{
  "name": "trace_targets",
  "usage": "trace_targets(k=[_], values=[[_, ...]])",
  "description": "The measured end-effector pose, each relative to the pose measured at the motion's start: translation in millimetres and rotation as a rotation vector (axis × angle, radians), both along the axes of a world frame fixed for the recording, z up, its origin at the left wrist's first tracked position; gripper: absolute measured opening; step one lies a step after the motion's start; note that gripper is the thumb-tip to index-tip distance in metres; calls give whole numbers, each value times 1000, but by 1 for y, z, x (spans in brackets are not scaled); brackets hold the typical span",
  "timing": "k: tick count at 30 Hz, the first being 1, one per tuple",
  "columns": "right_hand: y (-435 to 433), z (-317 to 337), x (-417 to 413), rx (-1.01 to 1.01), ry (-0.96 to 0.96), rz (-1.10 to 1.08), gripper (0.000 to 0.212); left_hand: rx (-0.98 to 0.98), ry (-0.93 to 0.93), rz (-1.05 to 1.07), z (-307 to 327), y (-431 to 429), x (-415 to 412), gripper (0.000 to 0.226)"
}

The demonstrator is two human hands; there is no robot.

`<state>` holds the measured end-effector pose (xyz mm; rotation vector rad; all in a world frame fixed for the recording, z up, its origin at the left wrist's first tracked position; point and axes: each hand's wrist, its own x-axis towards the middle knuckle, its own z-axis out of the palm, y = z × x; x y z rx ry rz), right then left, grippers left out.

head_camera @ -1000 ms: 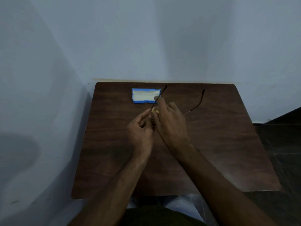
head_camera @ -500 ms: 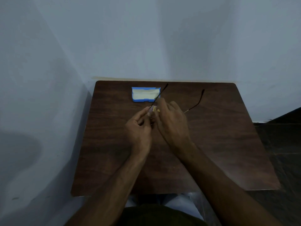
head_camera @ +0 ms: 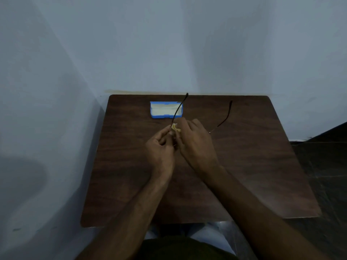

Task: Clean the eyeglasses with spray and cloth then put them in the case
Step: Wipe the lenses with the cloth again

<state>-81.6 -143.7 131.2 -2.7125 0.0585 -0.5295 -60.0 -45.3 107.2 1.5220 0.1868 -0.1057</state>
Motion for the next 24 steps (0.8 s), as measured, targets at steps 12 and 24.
trace_targets(k=[12,24], values=[[-13,2,4,-109,5,-60,27,22,-19,24,-3,-4,-6,26],[-10,2,-11,37,-26,-70,25,41,-46,31,-2,-3,-5,24]])
